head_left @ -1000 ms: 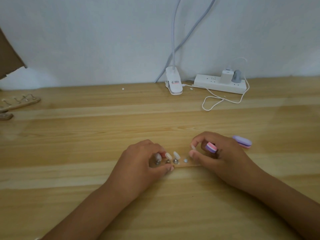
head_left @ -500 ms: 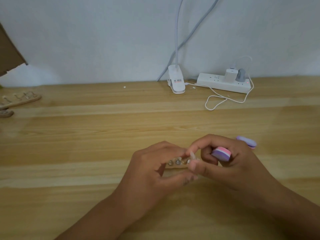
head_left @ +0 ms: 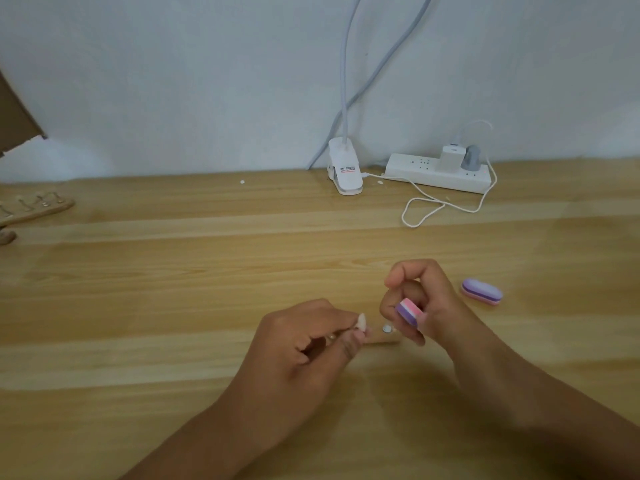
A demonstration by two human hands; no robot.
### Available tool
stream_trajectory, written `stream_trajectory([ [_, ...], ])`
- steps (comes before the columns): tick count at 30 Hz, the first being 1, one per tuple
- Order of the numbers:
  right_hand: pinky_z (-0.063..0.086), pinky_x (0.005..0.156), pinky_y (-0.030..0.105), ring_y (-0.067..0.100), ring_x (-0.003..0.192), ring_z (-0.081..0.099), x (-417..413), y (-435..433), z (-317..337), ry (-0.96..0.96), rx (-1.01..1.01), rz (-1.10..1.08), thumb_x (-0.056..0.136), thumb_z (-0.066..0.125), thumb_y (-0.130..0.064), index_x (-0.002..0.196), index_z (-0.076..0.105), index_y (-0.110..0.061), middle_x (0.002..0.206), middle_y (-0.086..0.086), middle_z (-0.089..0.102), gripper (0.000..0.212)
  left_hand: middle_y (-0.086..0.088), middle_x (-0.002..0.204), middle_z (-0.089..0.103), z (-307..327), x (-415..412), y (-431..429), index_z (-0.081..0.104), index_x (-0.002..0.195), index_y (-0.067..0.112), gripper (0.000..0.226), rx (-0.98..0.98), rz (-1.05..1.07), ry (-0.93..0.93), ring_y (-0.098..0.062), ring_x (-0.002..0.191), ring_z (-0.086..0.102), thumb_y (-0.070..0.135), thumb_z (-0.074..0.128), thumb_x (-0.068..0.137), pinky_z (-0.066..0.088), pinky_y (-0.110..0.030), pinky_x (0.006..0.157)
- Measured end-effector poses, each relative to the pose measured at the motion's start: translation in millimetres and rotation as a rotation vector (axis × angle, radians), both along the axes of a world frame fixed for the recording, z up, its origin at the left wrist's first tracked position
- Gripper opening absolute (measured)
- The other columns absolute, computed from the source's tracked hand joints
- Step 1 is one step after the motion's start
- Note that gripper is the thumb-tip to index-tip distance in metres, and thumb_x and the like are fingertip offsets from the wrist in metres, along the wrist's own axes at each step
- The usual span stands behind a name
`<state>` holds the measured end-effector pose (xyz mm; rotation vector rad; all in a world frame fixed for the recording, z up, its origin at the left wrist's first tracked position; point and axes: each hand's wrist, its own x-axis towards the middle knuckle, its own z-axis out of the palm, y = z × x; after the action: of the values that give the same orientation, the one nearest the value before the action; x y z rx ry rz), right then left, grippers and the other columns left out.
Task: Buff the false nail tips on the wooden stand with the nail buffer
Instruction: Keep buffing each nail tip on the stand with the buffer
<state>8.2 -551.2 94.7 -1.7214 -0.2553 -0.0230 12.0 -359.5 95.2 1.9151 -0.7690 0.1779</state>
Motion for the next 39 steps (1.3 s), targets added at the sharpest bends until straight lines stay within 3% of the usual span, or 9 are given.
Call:
stream_trajectory([
  [4, 0.043, 0.073, 0.038, 0.031, 0.081, 0.048, -25, -9, -3, -0.209, -0.115, 0.128, 0.098, 0.053, -0.048, 0.115, 0.046, -0.028, 0.095, 0.001, 0.058, 0.027, 0.014, 0.065, 0.053, 2, 1, 0, 0.07, 0.078, 0.033, 0.019, 0.009, -0.014, -0.022, -0.004, 0.057, 0.048, 0.018, 0.064, 0.089, 0.034, -0.014, 0.055],
  [10, 0.044, 0.096, 0.02, 0.02, 0.119, 0.058, -15, -10, 3, -0.421, -0.228, 0.0, 0.096, 0.066, -0.023, 0.114, 0.063, -0.025, 0.119, -0.009, 0.058, 0.018, 0.004, 0.062, 0.054, 2, 2, 2, 0.073, 0.078, 0.024, 0.015, 0.006, 0.011, -0.04, -0.014, 0.057, 0.051, 0.018, 0.064, 0.088, 0.04, -0.031, 0.054],
  [13, 0.037, 0.097, 0.012, 0.012, 0.115, 0.057, -16, -7, 0, -0.571, -0.397, 0.001, 0.094, 0.065, -0.023, 0.113, 0.068, -0.023, 0.115, -0.008, 0.058, 0.019, 0.008, 0.063, 0.052, 2, 3, 2, 0.068, 0.078, 0.037, 0.018, -0.006, -0.02, -0.044, -0.009, 0.056, 0.049, 0.025, 0.065, 0.09, 0.037, -0.023, 0.053],
  [19, 0.046, 0.082, 0.024, 0.015, 0.097, 0.059, -7, -15, 6, -0.508, -0.338, -0.098, 0.091, 0.071, -0.013, 0.11, 0.07, -0.021, 0.104, -0.012, 0.063, 0.021, 0.002, 0.067, 0.058, -3, 6, 3, 0.075, 0.081, 0.021, 0.014, -0.03, -0.024, 0.017, -0.015, 0.057, 0.053, 0.021, 0.064, 0.089, 0.041, -0.029, 0.054],
  [23, 0.041, 0.088, 0.013, 0.009, 0.102, 0.058, -13, -8, 3, -0.648, -0.434, -0.003, 0.094, 0.067, -0.022, 0.115, 0.069, -0.022, 0.109, -0.013, 0.059, 0.021, 0.009, 0.065, 0.052, -2, 4, 3, 0.067, 0.074, 0.017, 0.017, -0.004, -0.066, -0.04, -0.006, 0.058, 0.047, 0.018, 0.063, 0.09, 0.037, -0.021, 0.055],
  [27, 0.036, 0.084, 0.009, 0.008, 0.098, 0.053, 7, -43, -2, -0.483, -0.7, -0.261, 0.087, 0.076, -0.004, 0.107, 0.074, -0.018, 0.104, -0.005, 0.062, 0.025, 0.004, 0.068, 0.059, -1, 3, 3, 0.077, 0.089, 0.02, 0.015, -0.053, -0.066, -0.004, -0.002, 0.055, 0.046, 0.025, 0.063, 0.09, 0.036, -0.016, 0.055],
  [31, 0.032, 0.085, 0.019, 0.027, 0.104, 0.054, 15, -50, -7, -0.328, -0.906, -0.365, 0.086, 0.077, -0.012, 0.108, 0.076, -0.014, 0.106, 0.002, 0.065, 0.022, 0.012, 0.065, 0.057, -3, 4, 3, 0.078, 0.092, 0.023, 0.013, -0.023, -0.002, -0.013, 0.0, 0.052, 0.042, 0.023, 0.066, 0.089, 0.032, -0.012, 0.053],
  [35, 0.031, 0.101, 0.009, 0.019, 0.123, 0.049, -6, -23, 6, -0.545, -0.676, -0.235, 0.084, 0.074, -0.038, 0.11, 0.076, -0.021, 0.125, -0.004, 0.062, 0.031, 0.012, 0.065, 0.055, -3, 5, 1, 0.078, 0.093, 0.02, 0.015, 0.06, -0.003, -0.033, -0.003, 0.055, 0.046, 0.023, 0.064, 0.089, 0.032, -0.012, 0.055],
  [39, 0.037, 0.109, 0.025, 0.017, 0.138, 0.04, -21, 0, 9, -0.575, -0.595, -0.085, 0.082, 0.072, -0.042, 0.097, 0.079, -0.022, 0.131, -0.007, 0.059, 0.027, 0.003, 0.071, 0.063, -3, 4, 2, 0.077, 0.086, 0.024, 0.011, 0.056, -0.077, 0.0, -0.012, 0.06, 0.056, 0.022, 0.066, 0.087, 0.043, -0.025, 0.056],
])
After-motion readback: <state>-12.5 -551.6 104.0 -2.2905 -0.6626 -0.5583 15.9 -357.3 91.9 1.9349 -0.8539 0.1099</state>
